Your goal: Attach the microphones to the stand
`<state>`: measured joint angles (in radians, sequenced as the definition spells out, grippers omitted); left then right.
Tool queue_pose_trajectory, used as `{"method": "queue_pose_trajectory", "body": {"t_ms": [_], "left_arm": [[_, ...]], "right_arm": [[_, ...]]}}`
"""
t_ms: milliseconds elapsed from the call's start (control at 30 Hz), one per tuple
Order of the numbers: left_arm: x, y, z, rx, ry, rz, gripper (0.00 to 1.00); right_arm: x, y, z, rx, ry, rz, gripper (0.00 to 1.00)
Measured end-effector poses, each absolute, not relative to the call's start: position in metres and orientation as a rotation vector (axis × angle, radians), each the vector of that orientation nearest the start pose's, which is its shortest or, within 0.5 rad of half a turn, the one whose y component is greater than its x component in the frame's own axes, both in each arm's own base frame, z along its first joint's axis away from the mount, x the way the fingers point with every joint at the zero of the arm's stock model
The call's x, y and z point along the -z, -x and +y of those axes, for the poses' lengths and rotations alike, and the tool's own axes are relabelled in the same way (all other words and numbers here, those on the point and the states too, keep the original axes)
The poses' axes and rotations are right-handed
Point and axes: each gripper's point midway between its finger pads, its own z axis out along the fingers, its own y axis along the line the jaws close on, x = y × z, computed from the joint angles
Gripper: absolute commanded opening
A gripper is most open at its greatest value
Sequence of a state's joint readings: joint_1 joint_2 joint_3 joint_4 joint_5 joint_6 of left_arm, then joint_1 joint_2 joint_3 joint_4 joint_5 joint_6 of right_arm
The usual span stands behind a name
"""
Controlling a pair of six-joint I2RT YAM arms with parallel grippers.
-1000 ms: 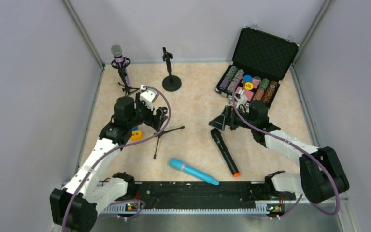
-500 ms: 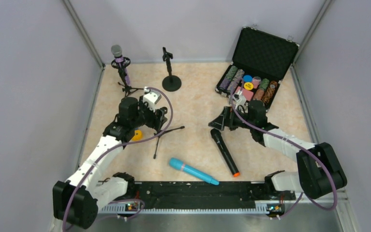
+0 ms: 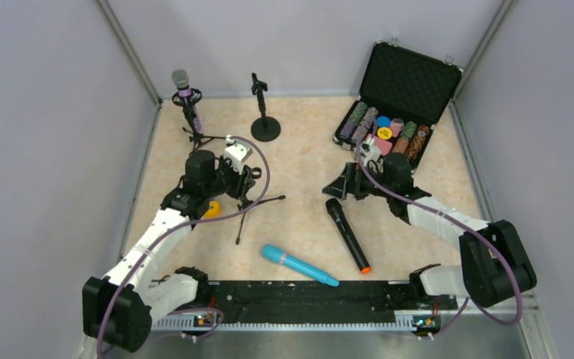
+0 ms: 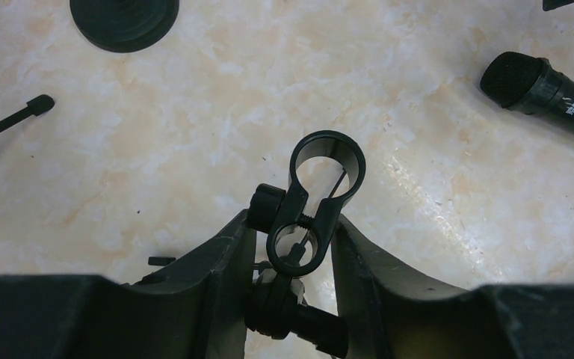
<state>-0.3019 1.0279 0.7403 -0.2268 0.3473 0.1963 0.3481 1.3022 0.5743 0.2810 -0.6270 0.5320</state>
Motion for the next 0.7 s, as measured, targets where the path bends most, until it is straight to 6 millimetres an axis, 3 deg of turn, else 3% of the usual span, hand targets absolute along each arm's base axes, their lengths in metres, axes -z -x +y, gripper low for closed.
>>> {"method": "queue_pose_trajectory", "body": {"t_ms": [100, 433, 700], "left_arm": [[-0.173, -0.296, -0.147, 0.428, -0.724, 1.949, 0.0], [-0.176, -0.306, -0.16, 0.473, -0.774, 1.924, 0.0], [-0.206, -0.327, -0.184, 0.524, -0.842, 1.847, 0.0]], "right_arm": [[-0.129, -0.28, 0.228, -1.162, 0.232, 2.121, 0.99], [-0.13, -0.281, 0.225, -1.13, 0.243, 2.133, 0.99], [-0.146, -0.286, 0.226, -1.113, 0.261, 2.095, 0.99]]}}
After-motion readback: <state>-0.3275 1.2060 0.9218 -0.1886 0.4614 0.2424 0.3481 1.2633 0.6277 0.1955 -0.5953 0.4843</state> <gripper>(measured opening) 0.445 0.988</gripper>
